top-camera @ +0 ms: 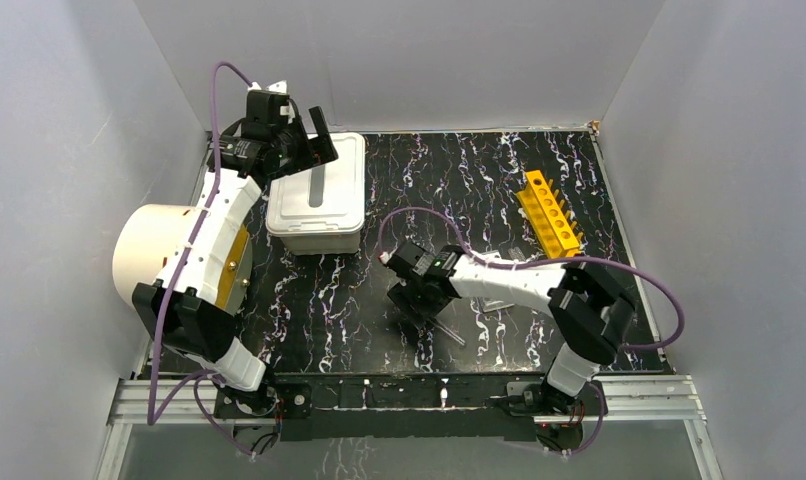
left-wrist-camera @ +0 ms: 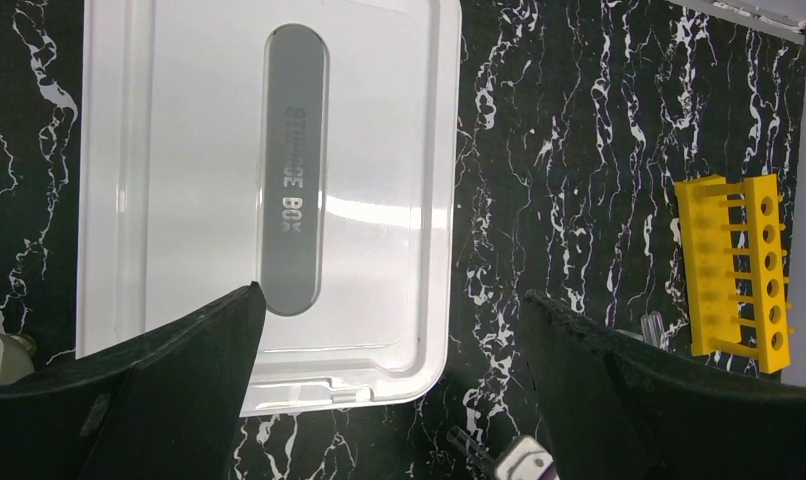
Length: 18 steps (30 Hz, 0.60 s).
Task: Organize the chemistry lab equipment
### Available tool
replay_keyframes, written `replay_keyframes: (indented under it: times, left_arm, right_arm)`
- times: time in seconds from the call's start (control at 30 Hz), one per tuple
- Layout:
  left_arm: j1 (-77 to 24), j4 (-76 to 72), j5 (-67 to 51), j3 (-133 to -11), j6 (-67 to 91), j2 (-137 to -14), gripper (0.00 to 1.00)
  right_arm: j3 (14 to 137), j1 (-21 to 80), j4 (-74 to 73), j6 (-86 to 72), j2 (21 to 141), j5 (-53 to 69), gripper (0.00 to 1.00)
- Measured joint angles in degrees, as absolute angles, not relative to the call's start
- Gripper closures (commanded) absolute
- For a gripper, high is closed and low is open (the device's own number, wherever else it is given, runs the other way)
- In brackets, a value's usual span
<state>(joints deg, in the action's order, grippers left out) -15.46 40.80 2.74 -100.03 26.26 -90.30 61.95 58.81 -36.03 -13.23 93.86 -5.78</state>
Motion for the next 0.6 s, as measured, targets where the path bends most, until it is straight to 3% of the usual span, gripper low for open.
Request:
replay_keyframes:
  times: [0.6]
  left_arm:
    - [-15.5,40.6,2.0,-98.8,26.4,-90.2,0.02]
  right_arm:
    - [62.9,60.1,-32.2,-12.1,99.8,-11.4,0.55]
